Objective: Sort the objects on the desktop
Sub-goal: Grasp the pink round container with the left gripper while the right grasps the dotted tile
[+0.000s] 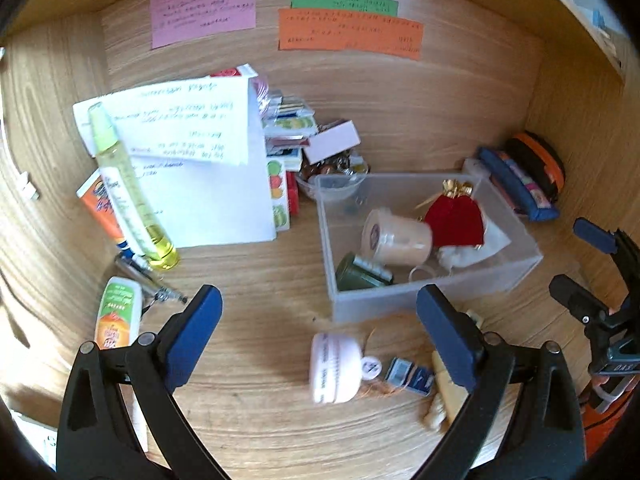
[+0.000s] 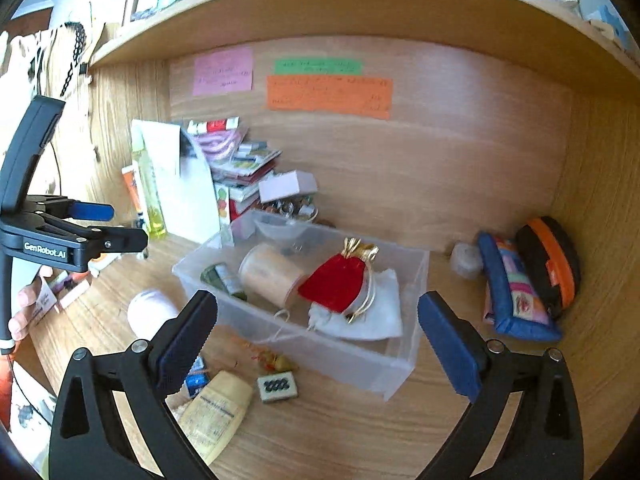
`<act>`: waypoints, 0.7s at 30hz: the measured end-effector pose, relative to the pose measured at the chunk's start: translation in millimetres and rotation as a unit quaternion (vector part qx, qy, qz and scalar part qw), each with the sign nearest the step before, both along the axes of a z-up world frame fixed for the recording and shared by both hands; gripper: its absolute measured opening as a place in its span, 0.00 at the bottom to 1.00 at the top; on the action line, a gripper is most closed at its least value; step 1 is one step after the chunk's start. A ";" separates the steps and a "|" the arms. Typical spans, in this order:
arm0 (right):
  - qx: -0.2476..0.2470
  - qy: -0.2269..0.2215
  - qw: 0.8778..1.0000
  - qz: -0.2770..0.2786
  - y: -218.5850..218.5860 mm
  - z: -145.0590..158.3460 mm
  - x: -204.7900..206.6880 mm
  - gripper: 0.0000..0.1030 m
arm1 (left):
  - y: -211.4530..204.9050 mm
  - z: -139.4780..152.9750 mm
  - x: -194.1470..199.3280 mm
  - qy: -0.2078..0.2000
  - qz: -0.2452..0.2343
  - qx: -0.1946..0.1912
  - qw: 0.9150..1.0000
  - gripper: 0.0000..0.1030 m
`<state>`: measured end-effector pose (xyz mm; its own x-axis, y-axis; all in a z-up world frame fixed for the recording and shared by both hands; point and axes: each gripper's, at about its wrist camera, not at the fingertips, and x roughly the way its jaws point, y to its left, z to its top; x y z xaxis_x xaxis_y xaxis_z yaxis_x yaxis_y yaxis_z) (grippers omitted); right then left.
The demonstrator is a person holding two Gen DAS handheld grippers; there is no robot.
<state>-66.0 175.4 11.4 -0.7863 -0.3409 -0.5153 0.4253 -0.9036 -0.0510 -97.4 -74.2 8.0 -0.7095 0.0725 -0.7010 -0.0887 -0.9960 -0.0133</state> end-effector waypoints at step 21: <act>0.026 -0.120 0.992 -0.017 3.2 -81.5 -12.6 0.97 | -1.7 -87.6 1.0 -0.075 -0.021 -0.008 0.997 0.96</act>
